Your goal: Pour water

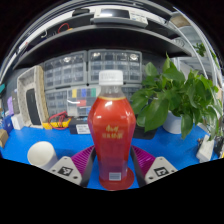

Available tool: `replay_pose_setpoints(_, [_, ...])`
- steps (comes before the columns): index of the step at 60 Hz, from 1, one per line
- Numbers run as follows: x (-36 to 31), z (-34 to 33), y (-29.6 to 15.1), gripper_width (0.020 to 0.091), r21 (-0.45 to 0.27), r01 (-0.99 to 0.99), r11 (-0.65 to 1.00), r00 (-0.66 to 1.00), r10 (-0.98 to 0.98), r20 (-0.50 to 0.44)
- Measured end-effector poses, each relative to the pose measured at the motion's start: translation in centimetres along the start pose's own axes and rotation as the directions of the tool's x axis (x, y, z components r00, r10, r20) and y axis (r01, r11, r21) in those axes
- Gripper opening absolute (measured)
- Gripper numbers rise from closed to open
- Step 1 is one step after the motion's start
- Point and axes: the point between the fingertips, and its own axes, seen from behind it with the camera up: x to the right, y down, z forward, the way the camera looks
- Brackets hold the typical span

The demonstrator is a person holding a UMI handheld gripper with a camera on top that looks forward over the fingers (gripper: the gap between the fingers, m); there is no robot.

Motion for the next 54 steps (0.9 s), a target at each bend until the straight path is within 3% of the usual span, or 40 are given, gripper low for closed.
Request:
replay_pose_setpoints(2, [0.0,-0.2,0.6,0.0778,-0.002,0.012,1.0,1.0,-0.012,-0.009])
replay_pose_setpoints(4, [0.0,-0.7,0.5,0.0785,0.006,0.017,1.0,1.0,-0.016,-0.014])
replay_pose_setpoints(10, [-0.2,-3.0,1.1,0.0785,0.006,-0.009,1.0,0.999,0.009,-0.032])
replay_pose_setpoints(19, [-1.5,-8.0,2.8,0.0775,-0.057,-0.016,0.998,0.998,0.013,-0.064])
replay_pose_setpoints(36, [-7.1,-17.7,-2.7,0.0779,-0.025,-0.005,1.0,1.0,0.004,-0.02])
replay_pose_setpoints(54, [-11.5,-22.4,-4.8,0.0786,-0.005,0.04,0.999,0.999,-0.04,0.022])
